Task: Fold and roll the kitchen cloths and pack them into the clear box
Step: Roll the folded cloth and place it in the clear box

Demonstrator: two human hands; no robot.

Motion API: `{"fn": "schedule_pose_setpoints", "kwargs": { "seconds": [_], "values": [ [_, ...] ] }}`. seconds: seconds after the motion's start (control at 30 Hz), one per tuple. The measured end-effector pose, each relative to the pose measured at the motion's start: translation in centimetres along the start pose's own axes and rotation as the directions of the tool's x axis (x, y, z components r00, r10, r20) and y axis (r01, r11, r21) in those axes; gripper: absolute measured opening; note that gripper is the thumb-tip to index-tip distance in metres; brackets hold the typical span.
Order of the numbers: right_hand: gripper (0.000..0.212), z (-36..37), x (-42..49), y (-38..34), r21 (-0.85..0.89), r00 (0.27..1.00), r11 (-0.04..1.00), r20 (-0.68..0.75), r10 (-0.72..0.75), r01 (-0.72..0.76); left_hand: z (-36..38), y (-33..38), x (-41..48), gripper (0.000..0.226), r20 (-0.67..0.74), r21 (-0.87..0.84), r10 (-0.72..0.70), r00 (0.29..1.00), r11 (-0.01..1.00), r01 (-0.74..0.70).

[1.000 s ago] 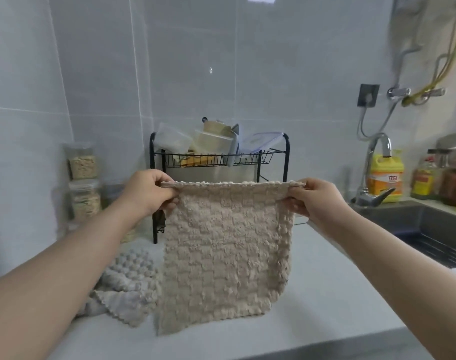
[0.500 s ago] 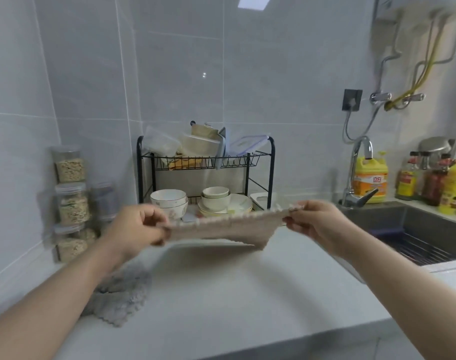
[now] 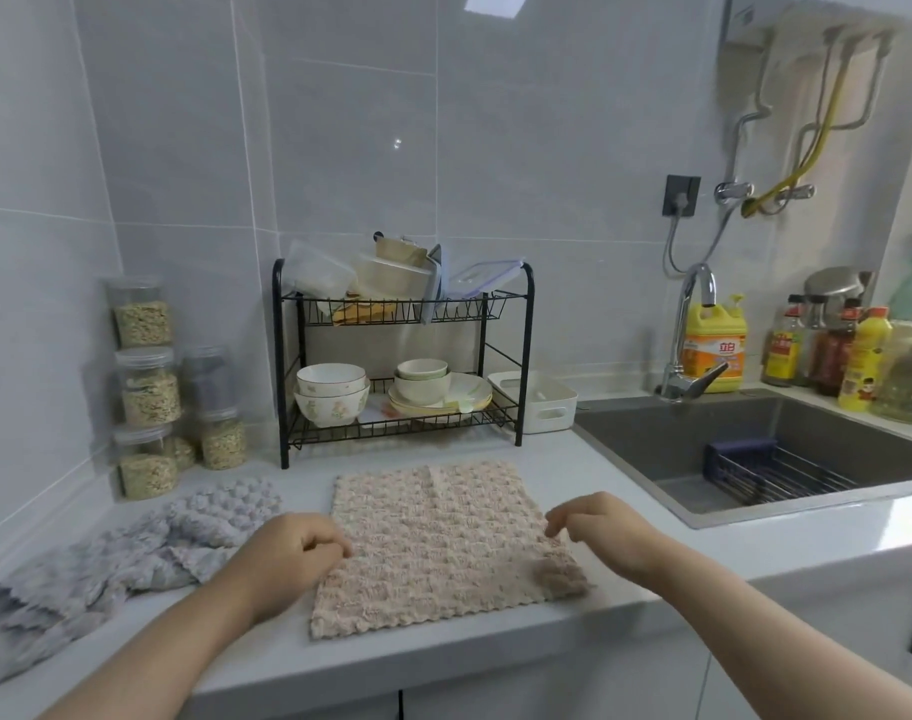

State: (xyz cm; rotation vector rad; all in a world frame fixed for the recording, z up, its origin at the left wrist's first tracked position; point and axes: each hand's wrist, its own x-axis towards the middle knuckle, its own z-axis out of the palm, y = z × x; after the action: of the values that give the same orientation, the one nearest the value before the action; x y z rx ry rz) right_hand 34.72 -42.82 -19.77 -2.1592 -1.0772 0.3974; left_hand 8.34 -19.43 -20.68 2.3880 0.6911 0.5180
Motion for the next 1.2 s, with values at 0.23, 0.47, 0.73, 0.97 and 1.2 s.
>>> {"fn": "schedule_pose_setpoints", "kwargs": {
  "seconds": [0.23, 0.47, 0.73, 0.97, 1.2],
  "values": [
    [0.068, 4.5, 3.0, -0.9, -0.493, 0.976, 0.844, 0.157, -0.150, 0.209, 2.3, -1.1, 3.0, 0.104, 0.363, 0.461, 0.055, 0.930, 0.857, -0.230],
    [0.060, 4.4, 7.8, -2.3, -0.547, 0.980, 0.815, 0.151, -0.129, 0.191, 2.2, -0.9, 8.5, 0.126, 0.304, 0.455, -0.066, 0.950, 0.887, -0.084],
    [0.072, 6.2, 12.0, -1.2, -0.627, 0.980, 0.760, 0.186, -0.066, 0.170, 4.2, -2.9, 11.1, 0.128, 0.293, 0.577, -0.162, 0.942, 0.816, -0.039],
    [0.051, 5.7, 14.7, -0.5, -0.562, 0.992, 0.818, 0.047, -0.117, 0.123, 3.3, -3.3, 14.2, 0.077, 0.169, 0.488, -0.139, 0.976, 0.872, 0.040],
    [0.034, 4.6, 21.2, 0.6, -0.632, 0.999, 0.775, -0.026, -0.019, -0.002, 2.9, -6.3, 19.7, 0.013, 0.080, 0.682, -0.154, 0.985, 0.729, 0.059]
  ]
}}
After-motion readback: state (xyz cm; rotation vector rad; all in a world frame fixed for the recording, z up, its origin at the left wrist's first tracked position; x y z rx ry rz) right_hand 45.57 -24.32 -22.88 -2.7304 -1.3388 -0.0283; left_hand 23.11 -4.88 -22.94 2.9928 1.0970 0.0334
